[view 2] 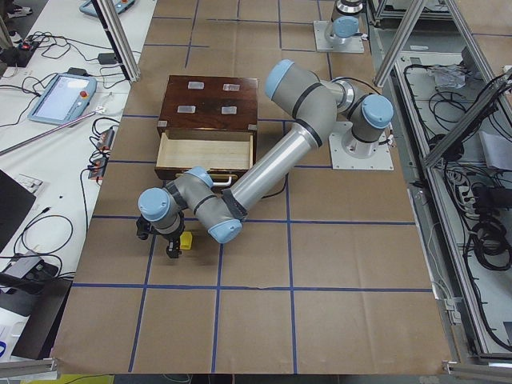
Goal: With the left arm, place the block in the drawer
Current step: 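Grasp the yellow cube with the left gripper and lift it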
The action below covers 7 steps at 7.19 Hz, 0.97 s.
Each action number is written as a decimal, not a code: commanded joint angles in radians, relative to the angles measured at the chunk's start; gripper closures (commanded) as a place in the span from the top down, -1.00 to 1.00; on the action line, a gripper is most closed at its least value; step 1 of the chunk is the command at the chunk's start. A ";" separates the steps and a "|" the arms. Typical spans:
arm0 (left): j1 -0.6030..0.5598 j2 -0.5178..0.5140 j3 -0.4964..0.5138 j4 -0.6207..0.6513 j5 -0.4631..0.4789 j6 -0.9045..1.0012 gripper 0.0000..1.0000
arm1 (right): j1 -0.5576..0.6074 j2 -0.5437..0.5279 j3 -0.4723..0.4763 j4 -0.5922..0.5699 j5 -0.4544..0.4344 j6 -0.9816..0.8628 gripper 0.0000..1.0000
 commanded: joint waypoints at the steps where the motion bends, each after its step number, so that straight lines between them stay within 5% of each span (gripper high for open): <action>1: -0.001 -0.018 0.009 0.009 0.001 0.008 0.08 | 0.000 0.000 0.000 0.000 0.000 -0.001 1.00; 2: -0.001 -0.012 0.007 0.000 0.016 0.023 -0.70 | 0.000 0.000 -0.001 0.000 0.000 -0.001 1.00; 3: -0.003 0.007 0.009 -0.005 0.015 0.031 -1.00 | 0.000 0.000 -0.001 0.000 0.000 -0.001 1.00; 5: -0.003 0.062 0.007 -0.042 0.030 0.029 -1.00 | 0.000 0.000 0.000 0.000 0.000 -0.001 1.00; 7: -0.007 0.222 -0.012 -0.173 0.067 0.020 -1.00 | 0.000 0.000 0.000 0.000 0.000 -0.001 1.00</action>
